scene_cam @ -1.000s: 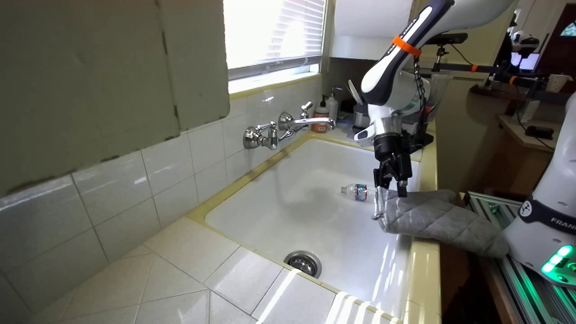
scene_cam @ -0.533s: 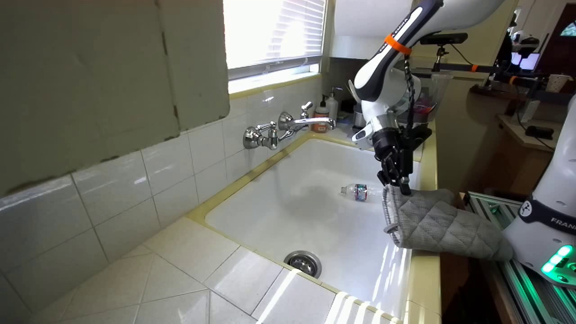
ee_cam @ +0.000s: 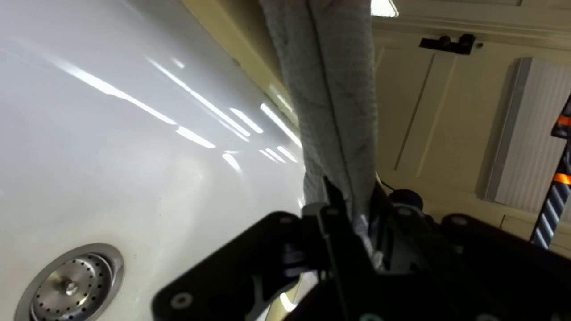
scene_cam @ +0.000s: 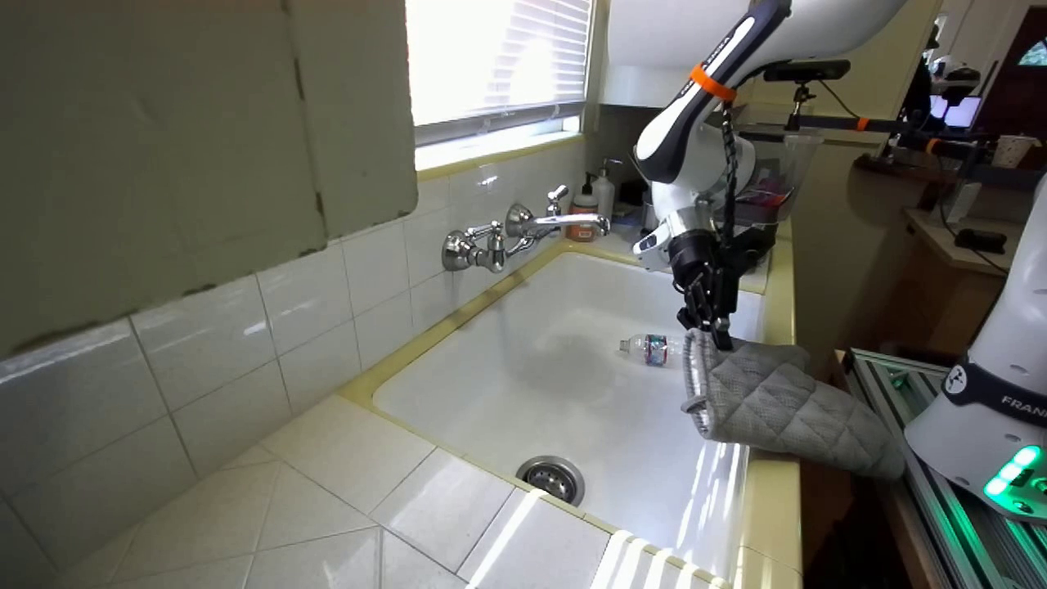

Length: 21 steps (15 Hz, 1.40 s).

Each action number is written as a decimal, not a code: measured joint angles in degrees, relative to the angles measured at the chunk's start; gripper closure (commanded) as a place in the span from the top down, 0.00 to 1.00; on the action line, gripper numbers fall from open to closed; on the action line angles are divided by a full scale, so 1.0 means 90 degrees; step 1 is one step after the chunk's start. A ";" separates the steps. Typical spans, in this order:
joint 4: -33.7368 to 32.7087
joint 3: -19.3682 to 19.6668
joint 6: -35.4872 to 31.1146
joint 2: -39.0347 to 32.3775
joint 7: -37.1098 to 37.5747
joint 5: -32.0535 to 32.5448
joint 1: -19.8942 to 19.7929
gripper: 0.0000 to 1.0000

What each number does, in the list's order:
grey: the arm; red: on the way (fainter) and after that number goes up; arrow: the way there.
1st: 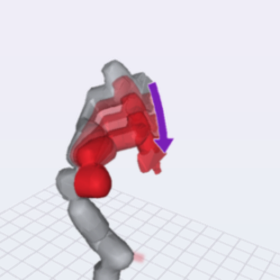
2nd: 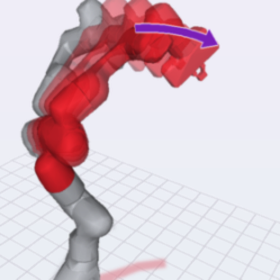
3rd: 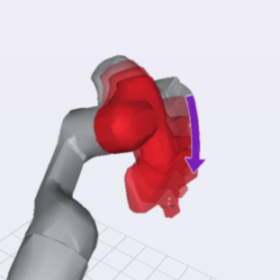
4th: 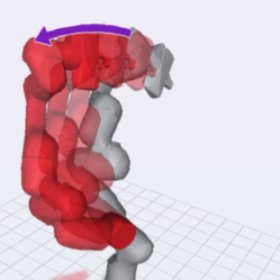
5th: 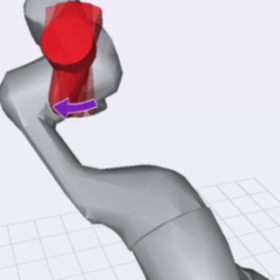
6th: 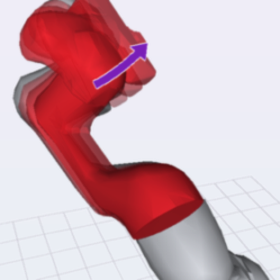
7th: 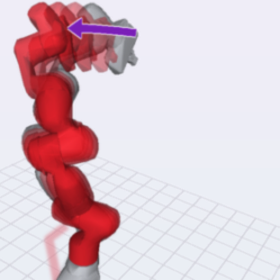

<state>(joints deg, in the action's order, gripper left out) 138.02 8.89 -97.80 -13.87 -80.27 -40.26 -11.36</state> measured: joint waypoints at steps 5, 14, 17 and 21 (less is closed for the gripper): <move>-0.0108 -0.0088 0.0210 0.0428 -0.0489 -0.0309 -0.0003 0.04; -0.0260 -0.0226 0.0429 0.1776 -0.0866 -0.0638 0.0238 0.04; -0.0381 -0.0263 0.0430 0.2144 -0.0936 -0.0749 0.0385 0.04; -0.0598 -0.0322 0.0430 0.2573 -0.1061 -0.1020 0.0596 0.04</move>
<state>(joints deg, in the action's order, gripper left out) 132.64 5.99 -93.93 9.29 -89.82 -49.45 -6.00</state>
